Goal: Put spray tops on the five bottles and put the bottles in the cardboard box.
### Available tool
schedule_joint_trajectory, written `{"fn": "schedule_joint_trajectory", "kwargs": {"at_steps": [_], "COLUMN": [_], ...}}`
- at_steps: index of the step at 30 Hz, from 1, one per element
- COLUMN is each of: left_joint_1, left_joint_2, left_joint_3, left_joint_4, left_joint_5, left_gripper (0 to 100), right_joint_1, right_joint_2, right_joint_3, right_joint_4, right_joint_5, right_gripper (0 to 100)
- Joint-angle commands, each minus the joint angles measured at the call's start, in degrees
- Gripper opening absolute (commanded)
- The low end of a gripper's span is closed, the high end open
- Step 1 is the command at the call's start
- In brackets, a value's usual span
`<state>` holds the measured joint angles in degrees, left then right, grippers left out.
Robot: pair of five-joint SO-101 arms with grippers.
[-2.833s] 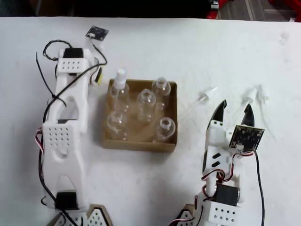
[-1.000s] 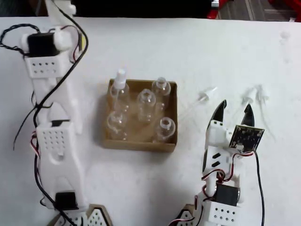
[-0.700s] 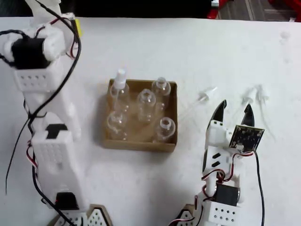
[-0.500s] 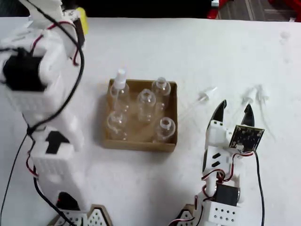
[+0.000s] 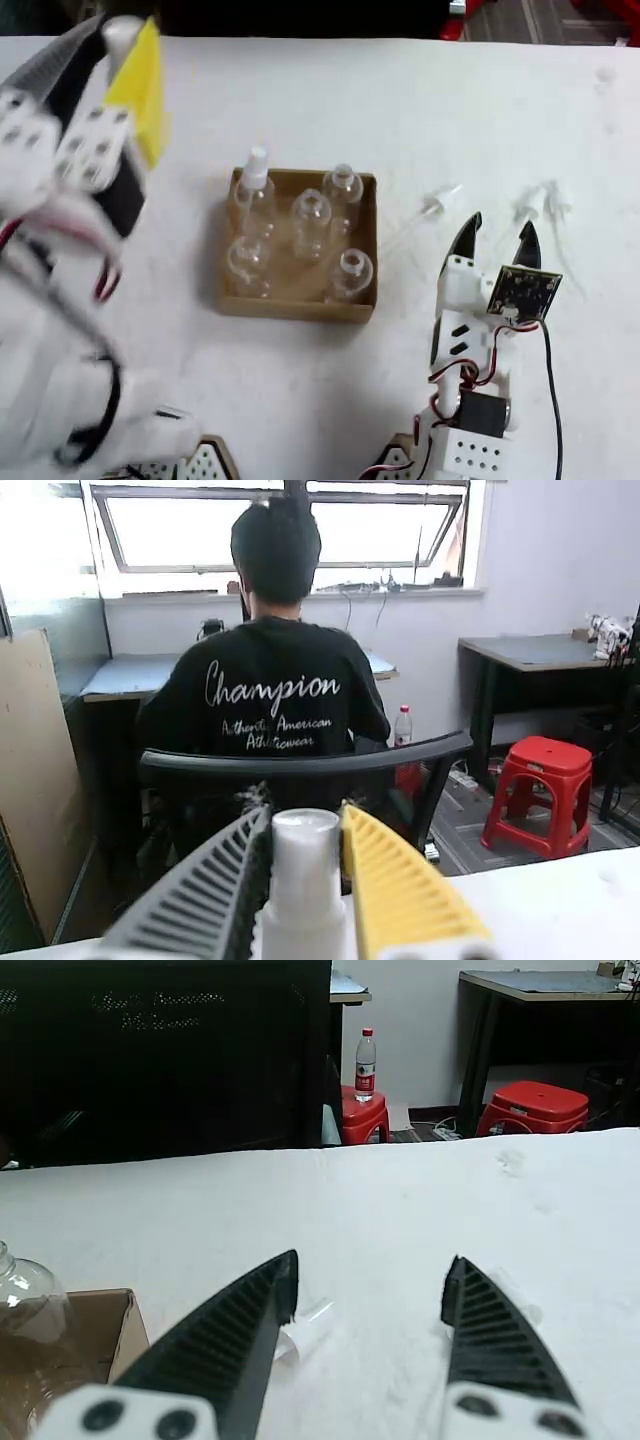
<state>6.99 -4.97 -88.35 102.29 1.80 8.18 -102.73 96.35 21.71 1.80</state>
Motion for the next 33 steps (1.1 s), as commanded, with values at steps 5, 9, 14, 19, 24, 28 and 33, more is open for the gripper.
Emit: {"fn": "schedule_joint_trajectory", "kwargs": {"at_steps": [5, 9, 14, 19, 24, 28, 33], "left_joint_1": [5.49, 4.0, 3.74, 4.35, 5.76, 7.43, 7.43], "left_joint_2": [-27.3, -37.41, -47.43, -57.45, -61.93, -62.29, -62.02], "left_joint_3": [34.2, 52.92, 82.02, 110.07, 131.34, 140.75, 142.42], "left_joint_4": [-2.37, -12.48, -30.51, -56.7, -79.3, -88.88, -92.75], "left_joint_5": [-0.7, -0.35, -0.35, -0.7, -3.69, -7.82, -7.56], "left_gripper": [2, 2, 2, 2, 2, 2, 2], "right_joint_1": [-0.22, -0.31, -0.31, -0.31, -0.31, -0.31, -0.31], "right_joint_2": [-0.4, -0.4, -0.4, -0.4, -0.4, -0.4, -0.31], "right_joint_3": [0.44, 0.44, 0.44, 0.44, 0.44, 0.44, 0.44], "right_joint_4": [-1.19, -1.1, -1.01, -1.01, -1.01, -1.01, -1.01], "right_joint_5": [0.26, 0.26, 0.26, 0.26, 0.26, 0.26, 0.26], "right_gripper": [21.1, 21.1, 21.1, 21.1, 21.1, 21.1, 21.1]}}
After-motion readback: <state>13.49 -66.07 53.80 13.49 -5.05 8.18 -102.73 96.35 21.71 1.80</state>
